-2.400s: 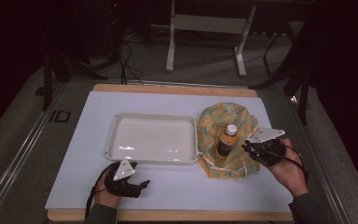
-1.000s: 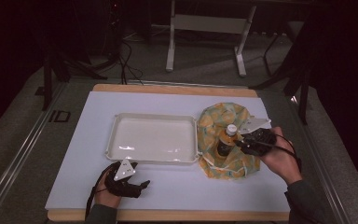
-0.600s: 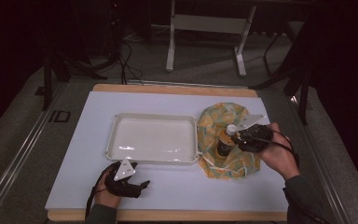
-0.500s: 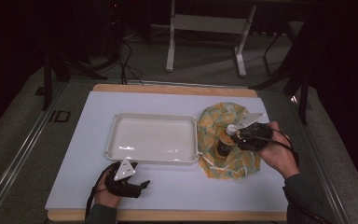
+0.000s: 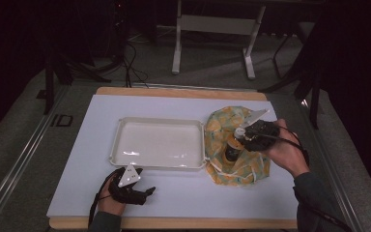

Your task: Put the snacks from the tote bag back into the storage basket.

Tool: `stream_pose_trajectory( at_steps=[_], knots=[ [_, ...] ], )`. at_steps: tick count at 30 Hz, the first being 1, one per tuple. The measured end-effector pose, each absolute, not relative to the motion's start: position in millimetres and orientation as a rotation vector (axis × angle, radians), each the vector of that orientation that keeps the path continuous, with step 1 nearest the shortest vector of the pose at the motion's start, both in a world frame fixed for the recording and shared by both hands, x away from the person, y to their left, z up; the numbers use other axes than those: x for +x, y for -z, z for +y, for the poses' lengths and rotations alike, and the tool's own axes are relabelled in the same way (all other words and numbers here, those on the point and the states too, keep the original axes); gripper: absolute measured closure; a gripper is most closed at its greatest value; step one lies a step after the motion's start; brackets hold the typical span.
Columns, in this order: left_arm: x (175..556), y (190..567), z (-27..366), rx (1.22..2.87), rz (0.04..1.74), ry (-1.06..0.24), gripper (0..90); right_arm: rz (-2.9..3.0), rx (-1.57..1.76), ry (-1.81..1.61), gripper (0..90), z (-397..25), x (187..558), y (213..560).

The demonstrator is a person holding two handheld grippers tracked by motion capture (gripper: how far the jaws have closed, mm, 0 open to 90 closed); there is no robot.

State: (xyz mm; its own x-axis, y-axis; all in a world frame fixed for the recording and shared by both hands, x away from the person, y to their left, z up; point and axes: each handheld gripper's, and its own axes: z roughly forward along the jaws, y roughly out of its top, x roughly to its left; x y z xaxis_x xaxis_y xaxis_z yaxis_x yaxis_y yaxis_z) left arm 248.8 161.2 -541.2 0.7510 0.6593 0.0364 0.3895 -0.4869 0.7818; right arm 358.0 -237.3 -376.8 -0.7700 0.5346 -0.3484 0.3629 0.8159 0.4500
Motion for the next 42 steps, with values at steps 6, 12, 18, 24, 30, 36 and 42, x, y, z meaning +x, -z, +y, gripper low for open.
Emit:
stream_pose_trajectory(
  at_steps=[6,12,18,24,30,36,42],
  knots=[
    [249,541,161,2.139,0.783,-0.425,19.1,2.550,0.664,-0.471,50.4,-233,363,375],
    [249,541,161,2.138,0.785,-0.424,19.1,2.572,0.653,-0.453,49.7,-230,367,373],
    [249,541,161,2.143,0.784,-0.423,19.1,2.624,0.601,-0.412,49.8,-227,374,370],
    [249,541,161,2.143,0.783,-0.423,19.1,2.659,0.586,-0.395,48.4,-227,381,368],
    [249,541,161,2.143,0.786,-0.422,19.1,2.699,0.584,-0.384,48.5,-226,389,367],
    [249,541,161,2.144,0.784,-0.421,19.1,2.763,0.573,-0.350,50.5,-221,397,364],
    [249,541,161,2.140,0.781,-0.420,19.1,2.861,0.588,-0.338,54.3,-217,407,363]
  ],
)
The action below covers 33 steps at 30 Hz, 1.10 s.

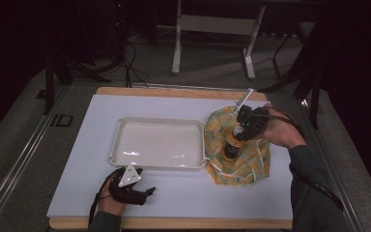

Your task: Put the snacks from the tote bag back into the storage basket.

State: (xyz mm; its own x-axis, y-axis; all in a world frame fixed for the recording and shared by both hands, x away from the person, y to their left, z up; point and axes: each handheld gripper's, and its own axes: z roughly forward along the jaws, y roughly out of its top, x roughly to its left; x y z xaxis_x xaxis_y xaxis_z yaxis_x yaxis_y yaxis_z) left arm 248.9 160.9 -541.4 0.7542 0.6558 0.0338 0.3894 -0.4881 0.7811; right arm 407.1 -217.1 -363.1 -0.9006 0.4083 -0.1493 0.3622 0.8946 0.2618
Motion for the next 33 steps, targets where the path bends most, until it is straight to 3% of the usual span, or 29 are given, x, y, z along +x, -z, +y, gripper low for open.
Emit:
stream_pose_trajectory(
  at_steps=[5,33],
  knots=[
    [248.7,541.3,161.1,2.140,0.778,-0.420,19.1,2.898,0.615,-0.343,58.1,-218.7,412.4,360.9],
    [248.7,541.2,161.0,2.140,0.778,-0.421,19.1,2.895,0.557,-0.264,58.8,-211.2,406.3,356.6]
  ],
)
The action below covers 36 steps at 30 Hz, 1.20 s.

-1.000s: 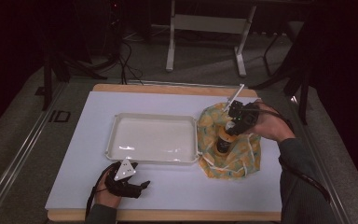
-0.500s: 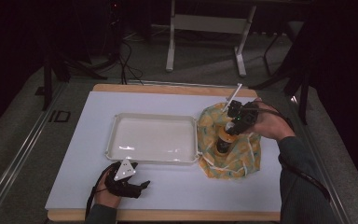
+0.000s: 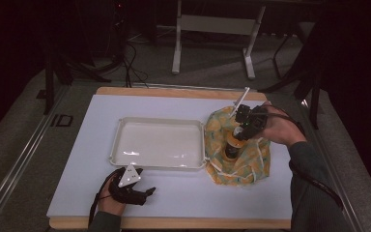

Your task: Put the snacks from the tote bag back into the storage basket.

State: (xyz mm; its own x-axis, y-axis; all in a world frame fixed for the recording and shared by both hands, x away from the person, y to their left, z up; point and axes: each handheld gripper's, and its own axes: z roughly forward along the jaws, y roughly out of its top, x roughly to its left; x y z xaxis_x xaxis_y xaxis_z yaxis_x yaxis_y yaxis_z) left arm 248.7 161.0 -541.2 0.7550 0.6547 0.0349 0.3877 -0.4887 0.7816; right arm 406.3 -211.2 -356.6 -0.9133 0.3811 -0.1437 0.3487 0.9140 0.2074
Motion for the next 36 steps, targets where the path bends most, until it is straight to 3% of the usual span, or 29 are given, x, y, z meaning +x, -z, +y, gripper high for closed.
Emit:
stream_pose_trajectory(
  at_steps=[36],
  knots=[
    [249,541,161,2.141,0.778,-0.422,19.1,2.835,0.531,-0.273,58.8,-213,403,331]
  ],
)
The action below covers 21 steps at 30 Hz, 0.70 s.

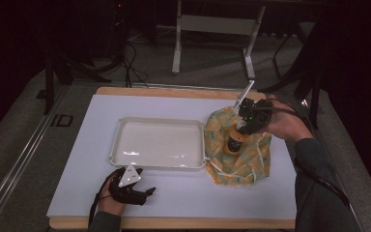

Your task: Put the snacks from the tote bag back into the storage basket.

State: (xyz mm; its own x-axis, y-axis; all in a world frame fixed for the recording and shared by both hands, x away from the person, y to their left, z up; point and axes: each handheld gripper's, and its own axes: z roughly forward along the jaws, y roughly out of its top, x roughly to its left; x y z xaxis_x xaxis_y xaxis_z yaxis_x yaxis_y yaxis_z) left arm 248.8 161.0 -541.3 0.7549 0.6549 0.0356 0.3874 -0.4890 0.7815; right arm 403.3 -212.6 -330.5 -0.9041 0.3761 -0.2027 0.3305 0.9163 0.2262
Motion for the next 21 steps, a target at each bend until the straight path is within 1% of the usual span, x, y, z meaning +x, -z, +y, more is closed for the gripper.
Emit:
stream_pose_trajectory(
  at_steps=[21],
  knots=[
    [249,541,161,2.140,0.778,-0.421,19.1,2.793,0.511,-0.285,58.9,-214,401,315]
  ],
)
